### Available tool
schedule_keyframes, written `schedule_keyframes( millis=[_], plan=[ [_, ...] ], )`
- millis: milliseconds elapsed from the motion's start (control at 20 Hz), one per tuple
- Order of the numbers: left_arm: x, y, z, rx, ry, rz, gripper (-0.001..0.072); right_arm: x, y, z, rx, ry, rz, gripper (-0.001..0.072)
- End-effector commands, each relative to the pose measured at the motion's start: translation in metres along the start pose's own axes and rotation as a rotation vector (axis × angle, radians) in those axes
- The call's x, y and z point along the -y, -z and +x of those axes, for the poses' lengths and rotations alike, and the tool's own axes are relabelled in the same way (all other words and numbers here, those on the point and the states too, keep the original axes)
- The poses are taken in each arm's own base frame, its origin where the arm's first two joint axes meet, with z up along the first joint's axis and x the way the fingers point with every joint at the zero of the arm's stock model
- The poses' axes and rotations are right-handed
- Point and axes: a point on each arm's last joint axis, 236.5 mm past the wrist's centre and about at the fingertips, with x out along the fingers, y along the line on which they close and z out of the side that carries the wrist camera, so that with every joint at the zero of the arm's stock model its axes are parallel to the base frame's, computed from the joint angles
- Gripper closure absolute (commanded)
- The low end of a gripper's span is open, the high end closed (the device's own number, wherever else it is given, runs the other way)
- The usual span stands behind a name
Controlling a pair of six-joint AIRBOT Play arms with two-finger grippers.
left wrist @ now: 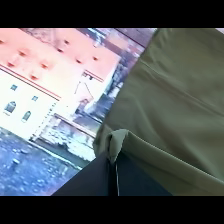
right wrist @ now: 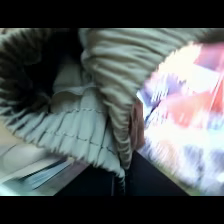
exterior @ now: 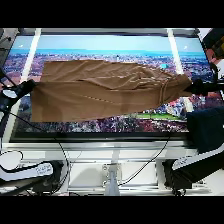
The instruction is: Fold the clothes and pants, and hang the long-sleeved shirts on hangers.
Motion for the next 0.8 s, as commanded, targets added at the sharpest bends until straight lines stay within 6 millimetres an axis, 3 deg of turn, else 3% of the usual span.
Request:
schedule_keyframes(
  millis=[0,100,200,300,600,750],
  plan=[
    [-0.016,-0.001,0.010,0.011,-0.034,0.003,0.0692,-0.006,0.053,0.007,-0.168,-0.120,0.183,0.0680],
    [-0.018,0.004,0.012,-0.002,-0.039,0.029,0.0692,-0.007,0.083,0.011,-0.276,-0.152,0.250,0.0679],
    [-0.019,0.005,0.011,-0.009,-0.043,0.068,0.0692,0.009,0.108,0.015,-0.359,-0.082,0.292,0.0678],
    [-0.019,0.007,0.011,-0.019,-0.044,0.093,0.0691,0.018,0.121,0.018,-0.400,-0.039,0.311,0.0678],
    [-0.018,0.007,0.011,-0.018,-0.043,0.094,0.0690,0.028,0.117,0.031,-0.280,0.018,0.232,0.0677],
    [-0.018,0.007,0.011,-0.019,-0.042,0.095,0.0690,0.021,0.128,0.028,-0.325,-0.007,0.238,0.0677]
  ],
)
